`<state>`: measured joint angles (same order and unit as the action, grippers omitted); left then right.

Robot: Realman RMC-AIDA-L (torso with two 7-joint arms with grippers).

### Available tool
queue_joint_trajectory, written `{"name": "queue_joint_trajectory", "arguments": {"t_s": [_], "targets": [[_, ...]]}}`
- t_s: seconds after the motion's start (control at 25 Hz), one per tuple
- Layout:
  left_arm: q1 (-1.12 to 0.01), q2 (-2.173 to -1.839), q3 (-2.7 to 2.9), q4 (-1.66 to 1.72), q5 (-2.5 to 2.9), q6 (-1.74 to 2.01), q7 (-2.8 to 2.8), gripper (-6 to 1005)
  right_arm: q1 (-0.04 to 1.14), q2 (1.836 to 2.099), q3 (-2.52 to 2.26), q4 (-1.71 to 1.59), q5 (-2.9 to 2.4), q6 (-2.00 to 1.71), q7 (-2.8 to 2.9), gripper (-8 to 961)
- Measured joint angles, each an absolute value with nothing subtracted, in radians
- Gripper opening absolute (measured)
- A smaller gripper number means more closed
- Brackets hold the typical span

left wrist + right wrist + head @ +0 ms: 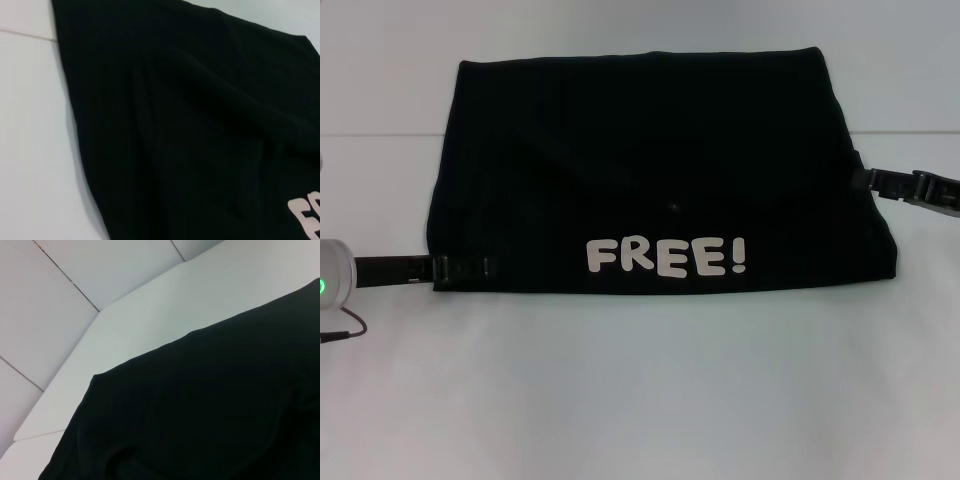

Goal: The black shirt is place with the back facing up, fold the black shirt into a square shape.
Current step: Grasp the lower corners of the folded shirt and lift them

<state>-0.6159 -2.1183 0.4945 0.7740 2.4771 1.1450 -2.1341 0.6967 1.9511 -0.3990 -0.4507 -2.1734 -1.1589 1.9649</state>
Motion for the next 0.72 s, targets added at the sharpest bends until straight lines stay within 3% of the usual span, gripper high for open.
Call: {"name": "queue_joint_trajectory", "arguments": {"t_s": [0.72], "targets": [[-0.616,-2.12,0.528,0.773,2.489,1.108,-2.077,884,0.695,1.953,-0.399,-0.449,-2.175,-1.139,1.965,704]]}}
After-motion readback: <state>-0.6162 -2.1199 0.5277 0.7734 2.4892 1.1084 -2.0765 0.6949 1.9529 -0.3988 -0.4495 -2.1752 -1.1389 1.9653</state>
